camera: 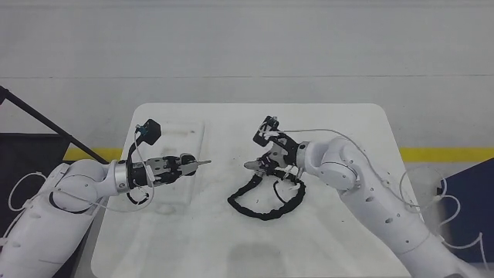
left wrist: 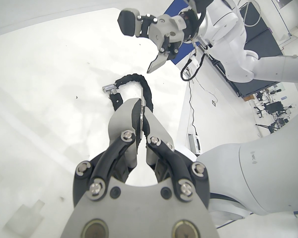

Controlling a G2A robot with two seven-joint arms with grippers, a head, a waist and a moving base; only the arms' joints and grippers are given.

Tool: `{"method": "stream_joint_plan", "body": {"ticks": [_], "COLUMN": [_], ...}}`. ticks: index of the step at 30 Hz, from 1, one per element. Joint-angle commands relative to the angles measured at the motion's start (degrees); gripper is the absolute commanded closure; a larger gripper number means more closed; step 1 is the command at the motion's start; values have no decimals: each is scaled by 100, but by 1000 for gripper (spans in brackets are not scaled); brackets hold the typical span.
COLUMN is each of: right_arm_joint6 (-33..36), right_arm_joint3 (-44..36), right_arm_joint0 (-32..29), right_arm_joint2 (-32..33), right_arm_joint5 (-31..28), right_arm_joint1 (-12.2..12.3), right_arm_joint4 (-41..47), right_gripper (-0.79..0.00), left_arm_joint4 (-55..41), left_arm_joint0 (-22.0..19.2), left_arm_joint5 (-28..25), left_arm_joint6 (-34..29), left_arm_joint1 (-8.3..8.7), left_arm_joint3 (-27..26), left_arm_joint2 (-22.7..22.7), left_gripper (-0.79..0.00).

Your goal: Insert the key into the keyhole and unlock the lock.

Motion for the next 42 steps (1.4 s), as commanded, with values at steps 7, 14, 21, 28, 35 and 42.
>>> {"method": "stream_joint_plan", "body": {"ticks": [7,14,21,28,35,42], "right_arm_joint6": [-790,-766,-190,752,516,303], "right_arm_joint3": [-57,-41,43,298,749,1124], "right_arm_joint0": [-524,-837,-606,-36,373,467], "right_arm_joint2": [-286,-244,64,-143,-519,-716], "right_arm_joint5": [389,-163,-1469,-2195,-1957,-1855], "right_arm_joint1": [16,147,271,189,8,-86], "right_arm_joint4": [-1646,-2704,-2640,-1839,-1887,-1955], "right_gripper": [-785,-785,-600,-511,-388,-419], "left_arm_joint4": [0,0,0,0,0,0], "left_arm_joint0": [0,0,0,0,0,0], "left_arm_joint5": [0,0,0,0,0,0], "left_arm_joint6": [0,0,0,0,0,0], "left_arm_joint1": [0,0,0,0,0,0], "left_arm_joint3": [0,0,0,0,0,0], "left_arm_joint2": [0,0,0,0,0,0], "left_gripper": [0,0,0,0,0,0]}}
